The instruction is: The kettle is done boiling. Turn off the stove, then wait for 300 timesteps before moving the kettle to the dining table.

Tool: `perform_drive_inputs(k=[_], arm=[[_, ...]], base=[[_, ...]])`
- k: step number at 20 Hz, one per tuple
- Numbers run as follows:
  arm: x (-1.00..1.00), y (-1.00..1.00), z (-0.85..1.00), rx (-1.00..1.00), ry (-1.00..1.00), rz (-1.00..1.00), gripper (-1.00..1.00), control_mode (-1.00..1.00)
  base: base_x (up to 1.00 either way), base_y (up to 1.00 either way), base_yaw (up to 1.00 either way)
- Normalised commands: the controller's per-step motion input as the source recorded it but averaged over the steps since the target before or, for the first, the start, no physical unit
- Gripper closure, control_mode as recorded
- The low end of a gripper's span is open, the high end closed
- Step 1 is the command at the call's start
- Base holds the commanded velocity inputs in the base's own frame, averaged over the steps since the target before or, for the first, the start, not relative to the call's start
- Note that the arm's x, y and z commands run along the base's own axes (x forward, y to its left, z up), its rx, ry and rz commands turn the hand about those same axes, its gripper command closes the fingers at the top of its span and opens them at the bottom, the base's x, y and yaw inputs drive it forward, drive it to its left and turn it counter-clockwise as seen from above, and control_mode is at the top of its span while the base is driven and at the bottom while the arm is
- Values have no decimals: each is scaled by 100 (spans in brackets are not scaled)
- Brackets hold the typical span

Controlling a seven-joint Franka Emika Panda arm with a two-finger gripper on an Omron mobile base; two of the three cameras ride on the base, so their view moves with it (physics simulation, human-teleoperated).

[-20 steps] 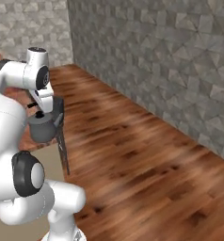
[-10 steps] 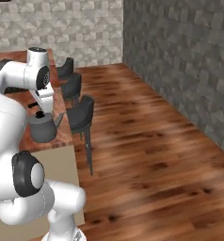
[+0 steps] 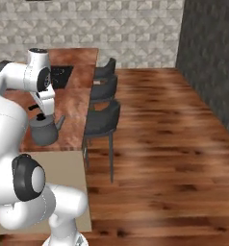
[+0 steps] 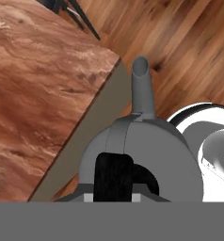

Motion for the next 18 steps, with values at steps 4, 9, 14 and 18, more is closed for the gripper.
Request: perform_drive_inputs(k=[4, 9, 14, 18], arm=[[0, 0, 0, 0, 0, 0, 100, 100], [0, 0, 0, 0, 0, 0, 100, 100], [0, 0, 0, 0, 0, 0, 100, 100], [0, 0, 0, 0, 0, 0, 100, 100]], base=[[0, -63, 46], [-2, -69, 45], [0, -68, 45], [0, -63, 47]])
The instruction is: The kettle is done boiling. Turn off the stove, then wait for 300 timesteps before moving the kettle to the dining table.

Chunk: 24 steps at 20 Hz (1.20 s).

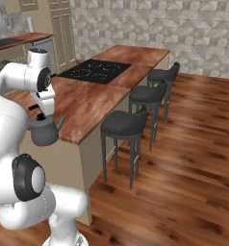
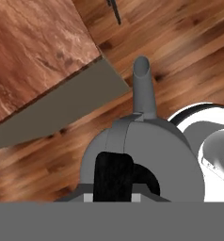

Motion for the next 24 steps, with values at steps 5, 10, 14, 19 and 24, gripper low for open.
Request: perform_drive_inputs(k=[5, 10, 14, 19, 24], arm=[[0, 0, 0, 0, 0, 0, 100, 100], [0, 0, 0, 0, 0, 0, 100, 100], [0, 0, 0, 0, 0, 0, 100, 100], [0, 0, 0, 0, 0, 0, 100, 100], [0, 0, 0, 0, 0, 0, 100, 100]], base=[[0, -65, 46], [9, -69, 42], [54, -78, 35], [67, -78, 33], [50, -73, 32]])
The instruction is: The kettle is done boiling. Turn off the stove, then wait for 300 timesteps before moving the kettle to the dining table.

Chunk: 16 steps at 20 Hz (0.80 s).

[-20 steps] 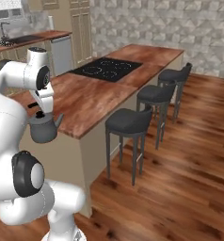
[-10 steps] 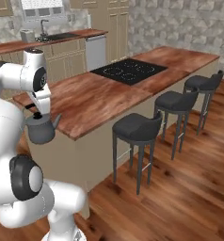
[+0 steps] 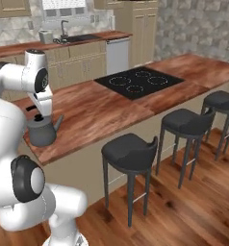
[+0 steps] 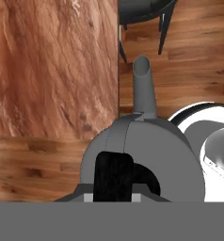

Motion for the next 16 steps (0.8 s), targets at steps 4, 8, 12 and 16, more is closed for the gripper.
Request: perform_drive_inputs(k=[4, 8, 12, 16], arm=[[0, 0, 0, 0, 0, 0, 100, 100], [0, 0, 0, 0, 0, 0, 100, 100], [0, 0, 0, 0, 0, 0, 100, 100], [0, 0, 0, 0, 0, 0, 100, 100]], base=[[33, -64, 31], [30, -55, 29], [45, -48, 28], [51, -42, 27]])
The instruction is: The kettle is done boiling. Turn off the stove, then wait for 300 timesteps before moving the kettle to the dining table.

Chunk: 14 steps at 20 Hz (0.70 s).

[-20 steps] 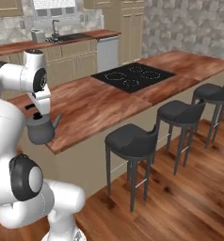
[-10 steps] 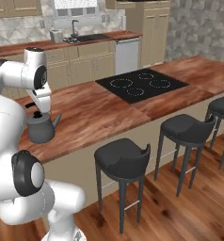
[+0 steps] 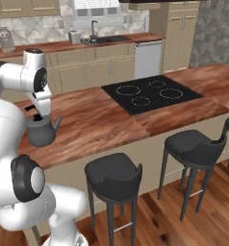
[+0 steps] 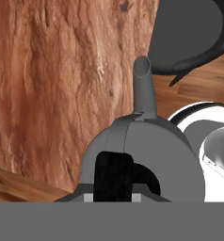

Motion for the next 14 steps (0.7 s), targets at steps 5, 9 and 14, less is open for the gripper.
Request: perform_drive_inputs(k=[5, 9, 14], arm=[[0, 0, 0, 0, 0, 0, 100, 100], [0, 0, 0, 0, 0, 0, 100, 100], [0, 0, 0, 0, 0, 0, 100, 100]], base=[[48, -8, 13], [10, 0, 1], [5, 0, 0]])
